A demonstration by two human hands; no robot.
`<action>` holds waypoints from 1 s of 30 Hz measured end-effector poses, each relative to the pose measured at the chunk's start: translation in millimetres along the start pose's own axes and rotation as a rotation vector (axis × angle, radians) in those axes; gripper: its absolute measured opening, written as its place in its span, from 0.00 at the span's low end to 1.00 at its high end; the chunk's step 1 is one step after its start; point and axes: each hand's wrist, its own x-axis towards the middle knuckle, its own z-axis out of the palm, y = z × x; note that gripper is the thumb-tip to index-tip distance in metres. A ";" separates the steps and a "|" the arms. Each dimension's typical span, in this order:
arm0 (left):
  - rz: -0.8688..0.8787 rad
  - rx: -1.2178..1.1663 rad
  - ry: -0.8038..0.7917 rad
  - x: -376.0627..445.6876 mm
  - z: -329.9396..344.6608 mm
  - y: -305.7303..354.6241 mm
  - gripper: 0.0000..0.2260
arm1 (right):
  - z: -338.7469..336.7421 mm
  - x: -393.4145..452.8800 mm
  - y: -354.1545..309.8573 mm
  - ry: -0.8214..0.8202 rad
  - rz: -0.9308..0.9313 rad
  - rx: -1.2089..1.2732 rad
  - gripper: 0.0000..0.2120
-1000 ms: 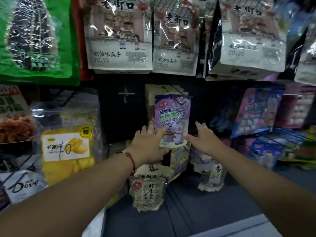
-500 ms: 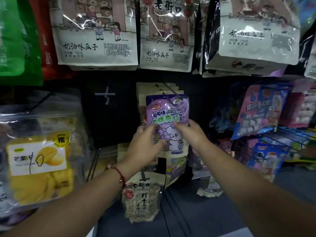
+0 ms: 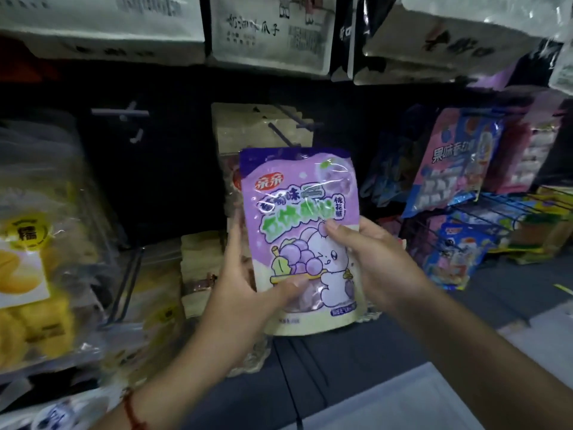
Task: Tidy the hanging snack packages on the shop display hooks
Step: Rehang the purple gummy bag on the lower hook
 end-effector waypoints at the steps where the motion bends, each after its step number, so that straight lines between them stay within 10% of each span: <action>1: -0.053 -0.038 -0.034 -2.3 1.9 -0.6 0.36 | -1.1 -3.7 2.0 -0.002 -0.007 -0.021 0.10; 10: -0.460 -0.001 -0.211 -9.7 8.0 -61.5 0.13 | -47.5 -48.6 76.8 0.084 0.197 0.050 0.17; 21: -0.722 0.298 -0.527 -14.7 21.0 -100.7 0.09 | -87.7 -85.9 130.5 0.080 0.427 -0.067 0.15; 30: -0.569 0.171 -0.099 -9.4 38.2 -117.9 0.11 | -101.5 -81.3 150.0 0.043 0.522 -0.142 0.19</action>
